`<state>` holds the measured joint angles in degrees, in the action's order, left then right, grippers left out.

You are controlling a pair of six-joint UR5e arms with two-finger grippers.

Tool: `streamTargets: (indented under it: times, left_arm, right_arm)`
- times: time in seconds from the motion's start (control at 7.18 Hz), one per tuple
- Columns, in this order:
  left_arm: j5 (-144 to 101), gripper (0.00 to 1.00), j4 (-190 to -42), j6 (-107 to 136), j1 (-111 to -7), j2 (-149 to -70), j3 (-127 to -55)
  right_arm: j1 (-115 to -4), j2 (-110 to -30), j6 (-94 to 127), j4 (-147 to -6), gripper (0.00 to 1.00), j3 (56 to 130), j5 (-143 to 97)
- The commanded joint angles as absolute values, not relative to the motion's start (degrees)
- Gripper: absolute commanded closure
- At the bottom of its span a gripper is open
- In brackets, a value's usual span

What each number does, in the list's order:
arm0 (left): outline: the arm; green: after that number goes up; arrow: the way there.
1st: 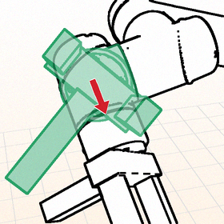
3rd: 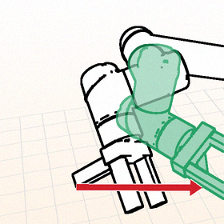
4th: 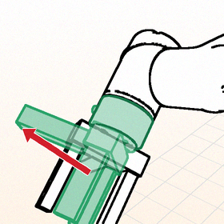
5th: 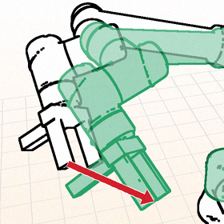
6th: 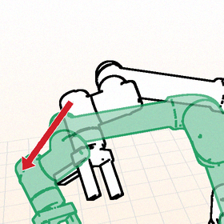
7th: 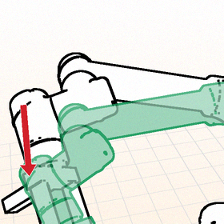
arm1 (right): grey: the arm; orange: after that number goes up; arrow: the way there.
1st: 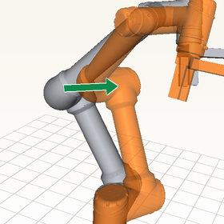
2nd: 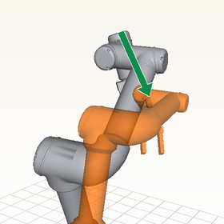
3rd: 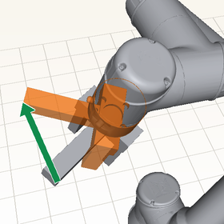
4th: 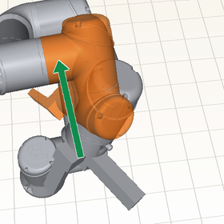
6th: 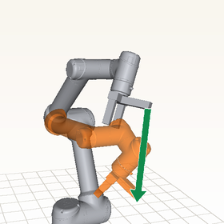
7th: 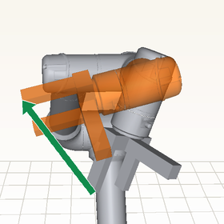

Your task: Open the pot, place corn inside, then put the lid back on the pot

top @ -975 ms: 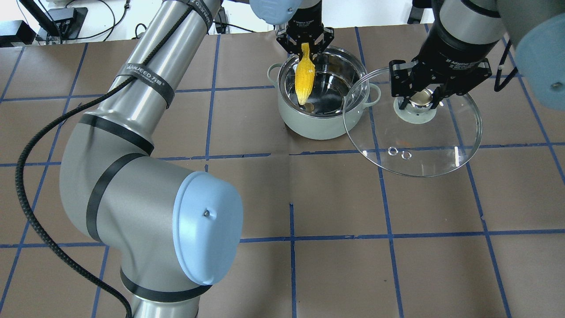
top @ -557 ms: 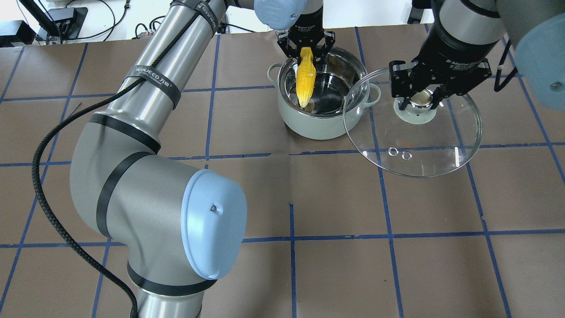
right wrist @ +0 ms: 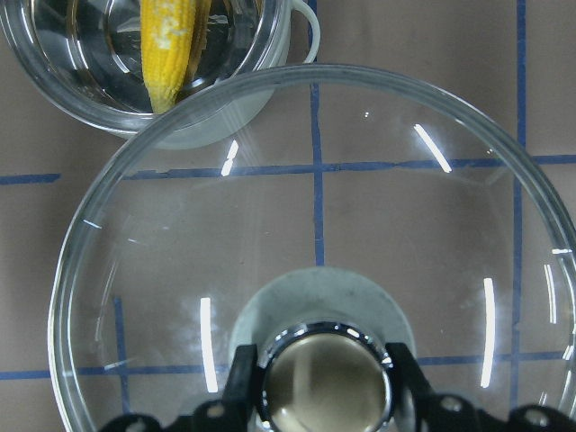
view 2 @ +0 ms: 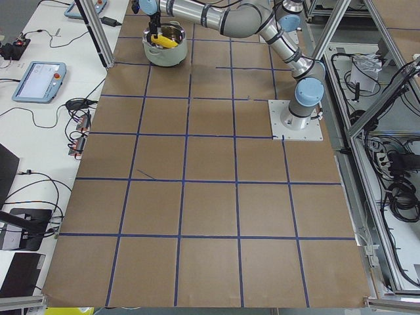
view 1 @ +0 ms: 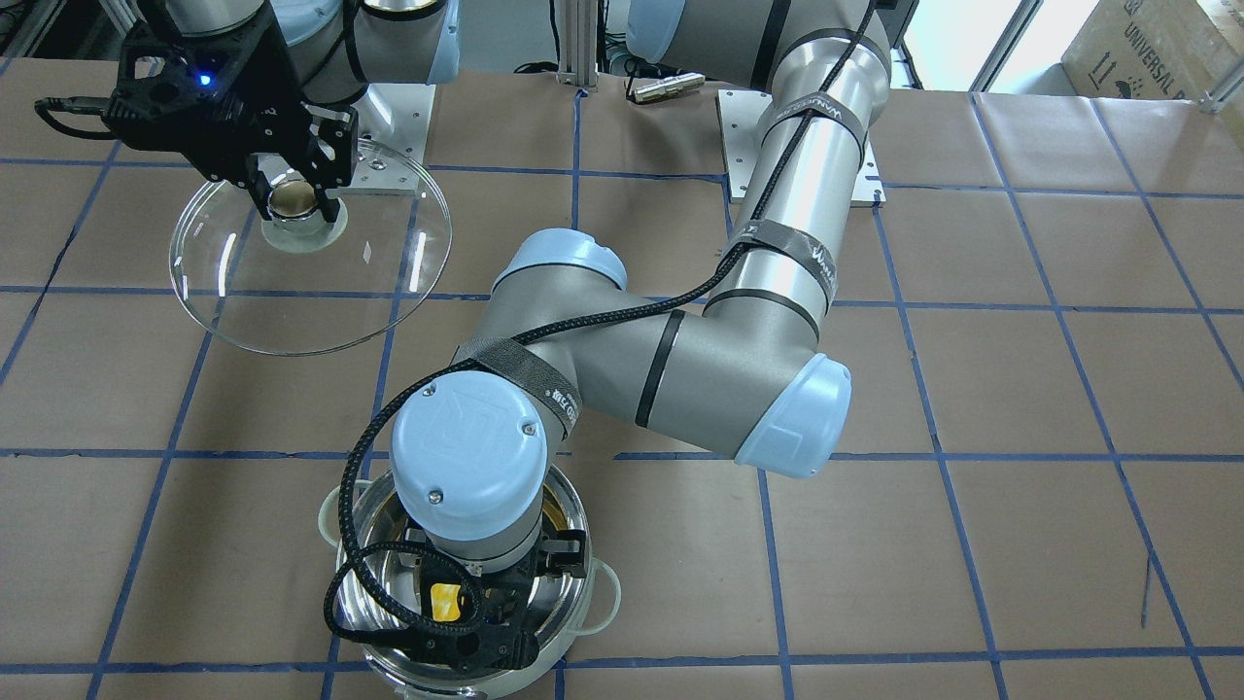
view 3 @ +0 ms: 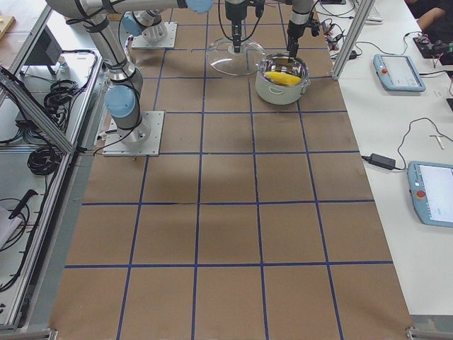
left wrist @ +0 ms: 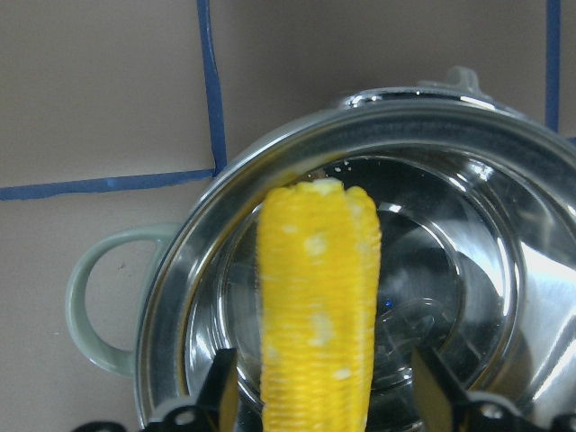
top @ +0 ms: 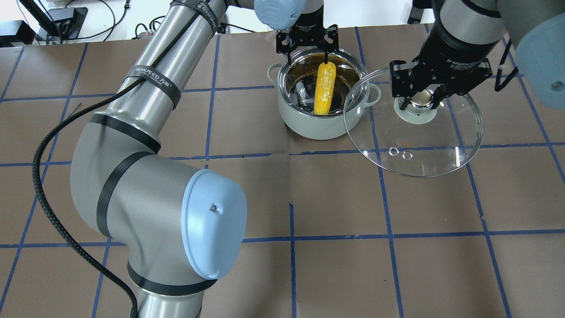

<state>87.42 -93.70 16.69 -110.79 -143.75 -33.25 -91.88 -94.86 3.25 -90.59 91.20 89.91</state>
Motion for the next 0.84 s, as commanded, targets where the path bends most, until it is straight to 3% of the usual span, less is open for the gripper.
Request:
streamTargets:
  times: [0.0,0.28,0.7]
  left_arm:
    - [87.71,0.00,-95.79,16.00,-110.66,-142.48,-35.32]
    - [88.24,0.00,-98.25,15.82,-109.87,-137.84,-40.22]
    - [87.72,0.00,-97.91,13.30,-104.62,-124.77,-56.72]
  right_arm:
    - [-92.20,-93.88,3.69,-91.92,0.89,90.97,89.83]
    - [-92.20,-92.21,3.69,-93.69,0.89,90.62,89.82]
    - [-93.42,-87.74,3.95,-101.73,0.89,90.35,89.74]
